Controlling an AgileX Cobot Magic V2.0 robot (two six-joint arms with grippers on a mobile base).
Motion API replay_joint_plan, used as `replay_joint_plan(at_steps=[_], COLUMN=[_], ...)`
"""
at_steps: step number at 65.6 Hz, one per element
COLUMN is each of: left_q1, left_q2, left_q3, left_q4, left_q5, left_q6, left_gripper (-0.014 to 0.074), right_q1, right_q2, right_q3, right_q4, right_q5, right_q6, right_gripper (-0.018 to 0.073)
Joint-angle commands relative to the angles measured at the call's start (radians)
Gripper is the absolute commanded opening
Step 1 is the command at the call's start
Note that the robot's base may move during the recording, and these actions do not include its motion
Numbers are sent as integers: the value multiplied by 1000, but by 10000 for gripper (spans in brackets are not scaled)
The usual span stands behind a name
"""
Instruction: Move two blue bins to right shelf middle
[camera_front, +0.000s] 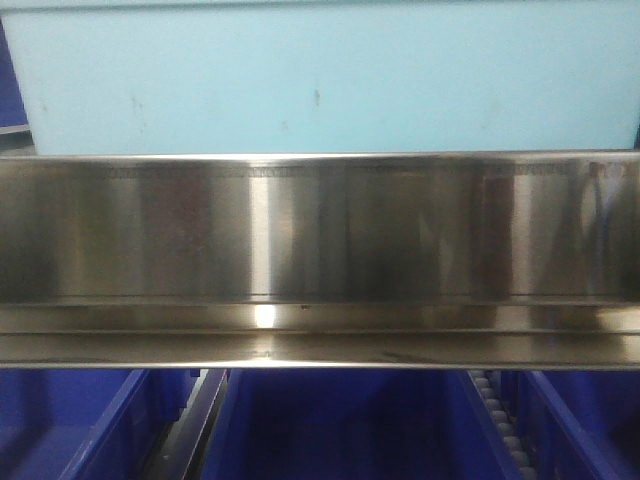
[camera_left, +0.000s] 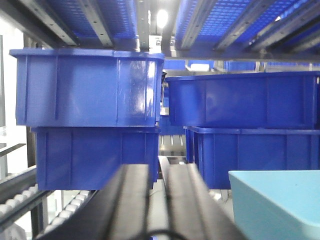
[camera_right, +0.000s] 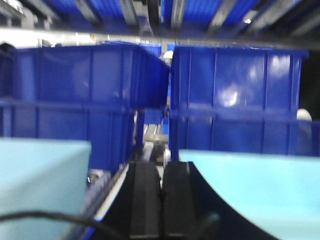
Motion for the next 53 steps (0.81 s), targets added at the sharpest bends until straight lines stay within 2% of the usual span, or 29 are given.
replay_joint_plan(at_steps=[1, 3, 8, 14, 17, 20, 26, 33, 45, 53], left_q1=[-5, -5, -5, -5, -5, -5, -34, -147, -289, -325], left_q2=[60, 80, 146, 227, 273, 325, 434, 565, 796, 944], left_q3=[-105, -130, -190, -232, -252, -278, -346, -453, -658, -787], left_q4=[17, 17, 6, 3, -1, -12, -53, -57, -57, -57], left_q5=[110, 121, 130, 136, 144, 157, 167, 198, 403, 535], left_q6=[-1, -1, -1, -1, -1, -1, -1, -1, -1, -1], left_gripper=[297, 347, 447, 471, 470, 470, 470, 470, 470, 470], right_q1=[-6, -6, -6, -6, -6, -6, -6, -6, 17, 99], right_q2=[24, 39, 83, 144, 176, 201, 265, 357, 569, 720], right_q3=[-120, -158, -220, -265, -275, -278, -286, -342, -542, -698], right_q4=[8, 8, 8, 12, 12, 12, 12, 15, 22, 22], right_q5=[123, 155, 184, 187, 191, 195, 195, 220, 397, 502], right_q6=[0, 0, 0, 0, 0, 0, 0, 0, -2, -2], right_gripper=[-110, -69, 118, 391, 507, 581, 568, 568, 568, 568])
